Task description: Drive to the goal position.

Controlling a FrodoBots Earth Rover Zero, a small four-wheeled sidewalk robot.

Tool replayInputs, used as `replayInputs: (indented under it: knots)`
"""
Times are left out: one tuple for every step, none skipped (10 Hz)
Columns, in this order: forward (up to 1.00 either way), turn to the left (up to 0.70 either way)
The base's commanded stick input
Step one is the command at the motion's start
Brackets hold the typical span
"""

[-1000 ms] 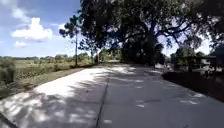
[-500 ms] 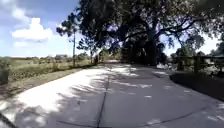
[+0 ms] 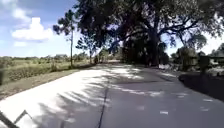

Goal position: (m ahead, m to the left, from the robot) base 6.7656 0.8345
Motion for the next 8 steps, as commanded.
replayInputs:
  knots:
    - [0.83, 0.0]
    - [0.83, 0.0]
    - [0.83, 0.0]
    - [0.83, 0.0]
    - [0.83, -0.3]
    - [0.83, -0.19]
    - [0.83, 0.0]
    - [0.83, 0.0]
